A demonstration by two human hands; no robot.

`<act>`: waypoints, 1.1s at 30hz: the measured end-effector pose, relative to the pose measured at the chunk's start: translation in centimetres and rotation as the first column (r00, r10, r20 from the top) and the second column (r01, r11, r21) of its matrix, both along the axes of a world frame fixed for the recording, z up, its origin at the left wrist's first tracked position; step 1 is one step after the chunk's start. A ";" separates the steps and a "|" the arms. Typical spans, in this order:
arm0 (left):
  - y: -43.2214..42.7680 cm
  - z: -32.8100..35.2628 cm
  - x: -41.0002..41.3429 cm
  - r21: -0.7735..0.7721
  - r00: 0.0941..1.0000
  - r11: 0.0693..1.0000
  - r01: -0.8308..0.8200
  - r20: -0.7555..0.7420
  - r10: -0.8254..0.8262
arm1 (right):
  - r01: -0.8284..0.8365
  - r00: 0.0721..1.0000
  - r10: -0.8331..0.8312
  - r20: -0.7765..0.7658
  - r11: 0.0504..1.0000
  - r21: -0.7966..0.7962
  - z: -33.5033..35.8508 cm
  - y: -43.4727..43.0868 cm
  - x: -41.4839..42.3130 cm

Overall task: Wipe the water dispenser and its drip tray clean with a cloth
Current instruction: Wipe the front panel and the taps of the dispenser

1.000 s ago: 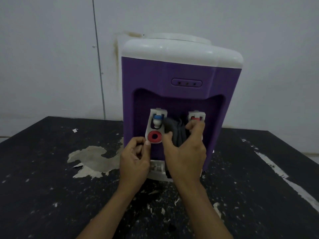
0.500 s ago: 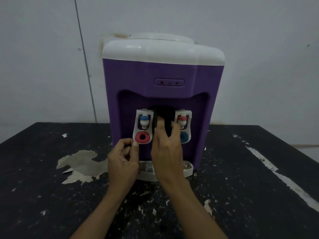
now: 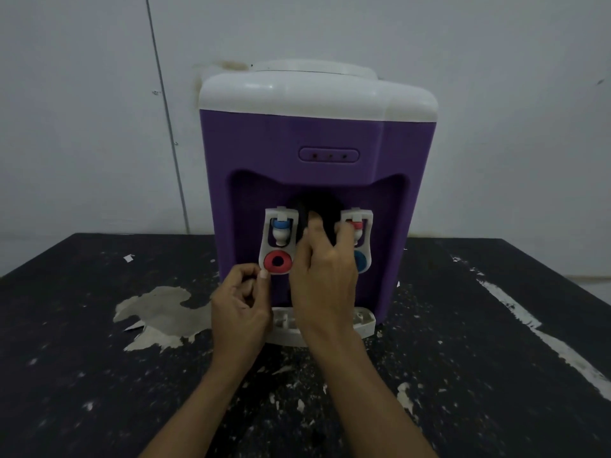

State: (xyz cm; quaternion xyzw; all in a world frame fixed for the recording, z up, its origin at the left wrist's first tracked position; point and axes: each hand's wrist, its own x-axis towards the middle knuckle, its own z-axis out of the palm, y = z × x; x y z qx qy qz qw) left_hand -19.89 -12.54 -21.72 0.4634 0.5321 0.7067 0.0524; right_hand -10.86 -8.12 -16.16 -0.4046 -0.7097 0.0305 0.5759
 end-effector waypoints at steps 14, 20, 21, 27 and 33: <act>-1.7 -0.3 -1.9 0.062 0.902 0.906 -0.420 -0.080 0.424 | -0.032 0.978 0.080 0.194 0.970 -0.241 -7.1 -1.1 0.5; -1.7 -2.0 -3.1 -0.062 0.955 0.953 -0.295 0.006 0.296 | -0.024 0.954 0.127 0.270 0.935 -0.355 -7.0 -1.5 0.2; -1.7 -2.2 -3.1 -0.060 0.961 0.960 -0.274 0.009 0.275 | -0.021 0.953 0.130 0.273 0.929 -0.370 -7.0 -1.6 0.0; -1.2 -2.9 -3.8 -0.052 0.960 0.961 -0.273 0.043 0.275 | -0.050 0.940 0.180 0.289 0.912 -0.406 -6.4 -2.6 -1.9; -1.3 -2.9 -4.0 -0.044 0.968 0.969 -0.243 0.047 0.245 | -0.121 0.966 0.204 0.158 0.898 -0.422 -6.6 -3.9 -4.8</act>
